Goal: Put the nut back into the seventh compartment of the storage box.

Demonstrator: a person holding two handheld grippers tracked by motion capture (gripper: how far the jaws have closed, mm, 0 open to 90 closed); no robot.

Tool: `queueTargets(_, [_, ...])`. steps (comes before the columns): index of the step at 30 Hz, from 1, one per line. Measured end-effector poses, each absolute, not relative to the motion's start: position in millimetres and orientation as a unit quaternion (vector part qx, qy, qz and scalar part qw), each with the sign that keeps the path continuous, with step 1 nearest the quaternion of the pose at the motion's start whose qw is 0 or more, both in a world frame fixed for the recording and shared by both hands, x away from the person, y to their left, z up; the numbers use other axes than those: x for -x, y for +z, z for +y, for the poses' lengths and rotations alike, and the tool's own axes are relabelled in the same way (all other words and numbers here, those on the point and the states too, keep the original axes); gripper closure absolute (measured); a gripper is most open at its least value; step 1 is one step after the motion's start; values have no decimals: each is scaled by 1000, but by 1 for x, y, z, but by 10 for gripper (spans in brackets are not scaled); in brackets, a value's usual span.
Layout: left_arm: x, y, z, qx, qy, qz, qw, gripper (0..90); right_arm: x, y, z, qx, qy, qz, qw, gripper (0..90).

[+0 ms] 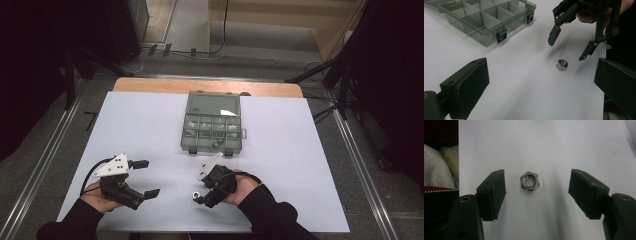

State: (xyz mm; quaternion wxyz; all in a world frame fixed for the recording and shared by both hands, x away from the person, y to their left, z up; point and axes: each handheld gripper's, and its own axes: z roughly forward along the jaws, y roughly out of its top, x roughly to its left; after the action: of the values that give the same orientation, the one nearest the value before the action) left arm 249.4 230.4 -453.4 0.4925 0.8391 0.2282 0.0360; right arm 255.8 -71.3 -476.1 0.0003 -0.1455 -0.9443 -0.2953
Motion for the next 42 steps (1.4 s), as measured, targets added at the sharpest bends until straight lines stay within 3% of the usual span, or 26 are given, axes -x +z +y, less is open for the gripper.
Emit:
queueTargets(15, [-249, -453, 230, -839, 35, 225, 494, 0, -250, -487, -56, 129, -259, -957, 4, 559])
queueTargets(23, [-249, -453, 231, -839, 36, 226, 494, 0, -244, -488, -48, 113, -242, -963, -26, 696])
queueTargets(32, [-249, -453, 232, -840, 38, 226, 493, 0, -247, -488, -50, 115, -246, -962, -25, 716])
queueTargets(42, [-249, -452, 232, -836, 37, 229, 497, 0, -254, -484, -56, 134, -272, -953, 10, 716])
